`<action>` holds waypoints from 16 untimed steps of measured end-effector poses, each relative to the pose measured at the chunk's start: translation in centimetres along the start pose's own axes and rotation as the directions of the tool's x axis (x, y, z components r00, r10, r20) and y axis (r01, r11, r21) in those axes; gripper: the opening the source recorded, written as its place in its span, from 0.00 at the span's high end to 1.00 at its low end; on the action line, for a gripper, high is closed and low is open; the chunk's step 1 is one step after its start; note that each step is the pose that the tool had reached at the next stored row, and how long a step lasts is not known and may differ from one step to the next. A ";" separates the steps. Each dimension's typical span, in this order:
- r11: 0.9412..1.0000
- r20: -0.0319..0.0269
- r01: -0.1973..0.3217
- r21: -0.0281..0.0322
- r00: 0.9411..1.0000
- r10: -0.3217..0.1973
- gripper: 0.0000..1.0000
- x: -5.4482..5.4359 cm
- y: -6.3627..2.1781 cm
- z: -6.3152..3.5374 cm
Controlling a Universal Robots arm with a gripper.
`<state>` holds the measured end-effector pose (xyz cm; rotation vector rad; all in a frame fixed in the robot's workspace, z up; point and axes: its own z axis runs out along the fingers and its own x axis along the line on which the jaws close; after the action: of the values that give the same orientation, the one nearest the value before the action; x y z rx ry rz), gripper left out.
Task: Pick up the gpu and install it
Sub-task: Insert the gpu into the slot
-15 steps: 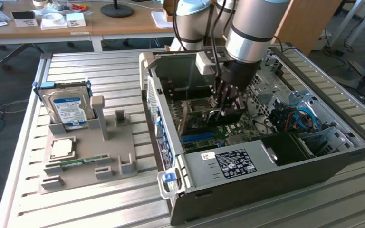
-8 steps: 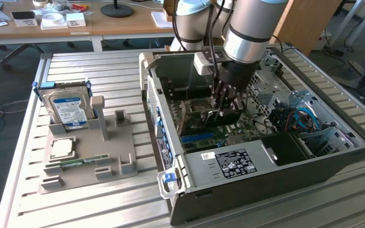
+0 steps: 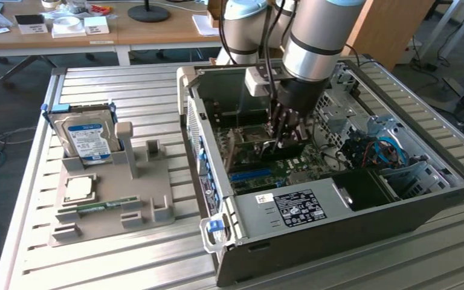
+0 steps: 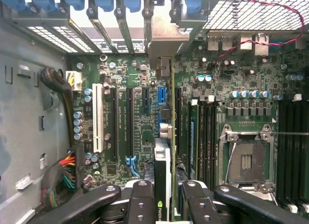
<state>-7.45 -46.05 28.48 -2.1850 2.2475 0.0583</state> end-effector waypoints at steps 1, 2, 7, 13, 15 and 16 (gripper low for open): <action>1.000 0.004 0.000 0.000 1.000 0.000 0.74 0.0 0.05 0.01; 1.000 0.009 0.000 0.000 1.000 0.000 0.74 0.0 0.09 0.03; 1.000 0.013 0.000 0.000 1.000 0.000 0.74 0.0 0.12 0.03; 1.000 0.013 0.000 0.000 1.000 0.000 0.74 0.2 0.21 0.17; 1.000 0.013 0.000 0.000 1.000 0.000 0.74 0.2 0.22 0.33; 1.000 0.013 0.000 0.000 1.000 0.000 0.74 0.2 0.22 0.35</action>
<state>-7.68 -46.20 28.13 -2.1786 2.2406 0.0728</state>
